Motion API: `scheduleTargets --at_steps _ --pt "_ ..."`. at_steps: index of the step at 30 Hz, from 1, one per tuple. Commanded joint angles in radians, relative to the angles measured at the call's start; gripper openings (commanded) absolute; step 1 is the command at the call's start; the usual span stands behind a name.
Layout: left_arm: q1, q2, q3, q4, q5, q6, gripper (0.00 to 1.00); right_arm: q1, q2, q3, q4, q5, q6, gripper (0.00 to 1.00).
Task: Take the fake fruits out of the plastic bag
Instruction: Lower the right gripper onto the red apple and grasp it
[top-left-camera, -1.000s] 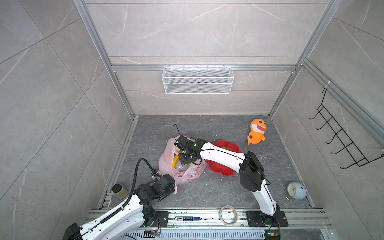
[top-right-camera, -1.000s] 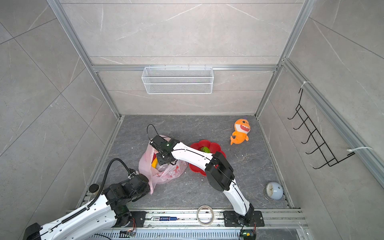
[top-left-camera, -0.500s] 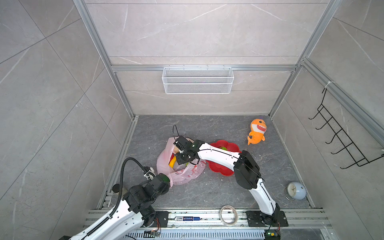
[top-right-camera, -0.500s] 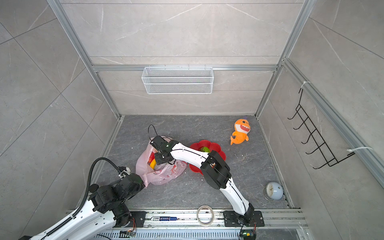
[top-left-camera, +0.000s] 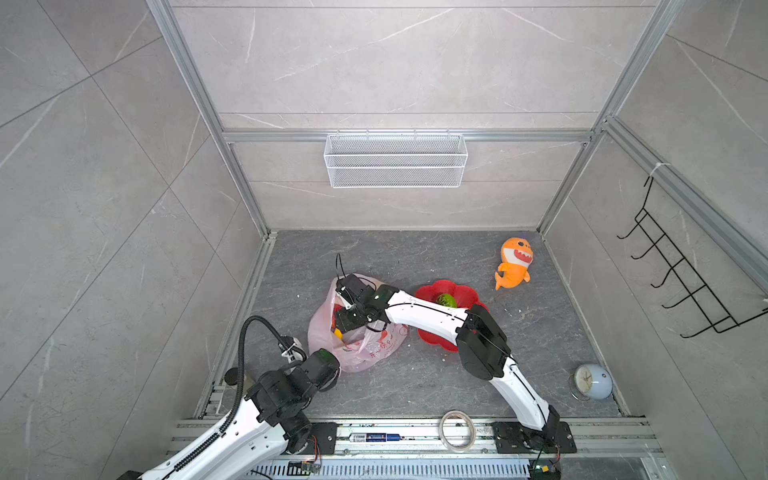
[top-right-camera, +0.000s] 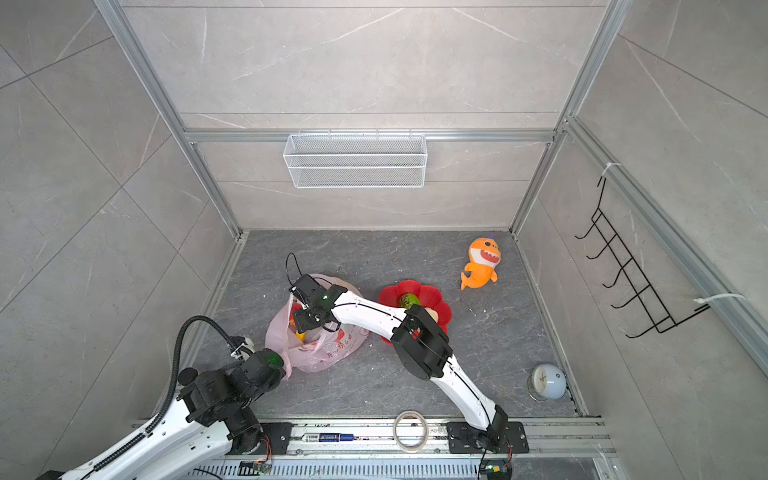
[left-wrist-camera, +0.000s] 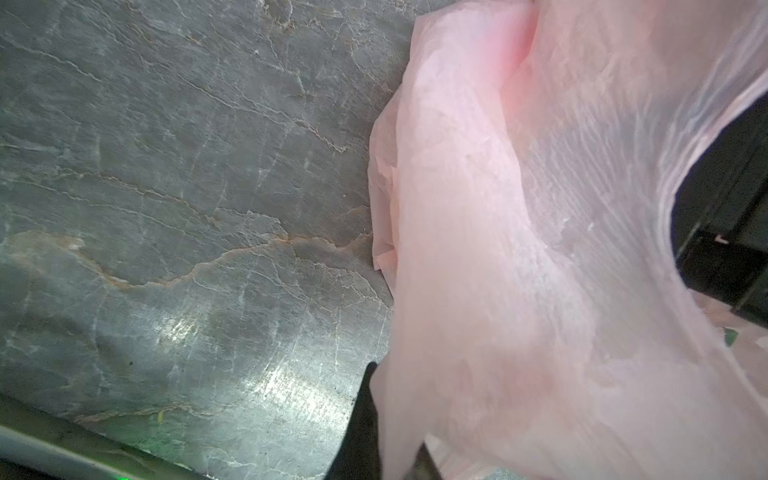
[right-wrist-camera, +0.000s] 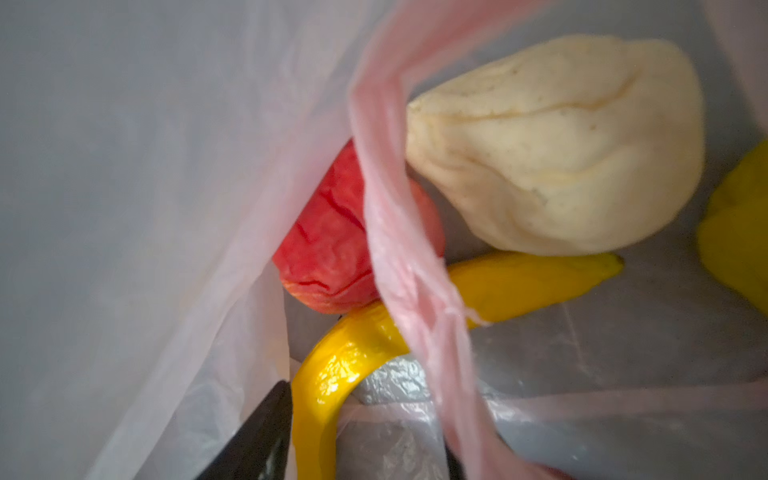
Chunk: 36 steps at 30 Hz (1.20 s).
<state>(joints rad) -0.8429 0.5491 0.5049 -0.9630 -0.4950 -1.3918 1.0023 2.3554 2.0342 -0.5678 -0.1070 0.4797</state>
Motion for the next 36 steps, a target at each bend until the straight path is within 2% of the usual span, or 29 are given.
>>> scheduleTargets --at_steps 1,8,26,36 --pt "-0.003 -0.013 -0.007 -0.017 -0.034 -0.032 0.0 0.003 0.039 0.059 0.023 -0.016 -0.018 0.69" --pt "-0.003 -0.023 -0.028 0.015 -0.022 -0.025 0.0 0.003 0.101 0.143 0.004 -0.031 -0.019 0.74" --pt "-0.002 -0.051 -0.044 0.082 -0.009 0.033 0.0 0.003 0.314 0.49 -0.213 0.055 -0.007 0.8" --pt "-0.003 -0.048 -0.049 0.097 0.0 0.04 0.0 0.003 0.375 0.557 -0.205 0.045 0.001 0.82"
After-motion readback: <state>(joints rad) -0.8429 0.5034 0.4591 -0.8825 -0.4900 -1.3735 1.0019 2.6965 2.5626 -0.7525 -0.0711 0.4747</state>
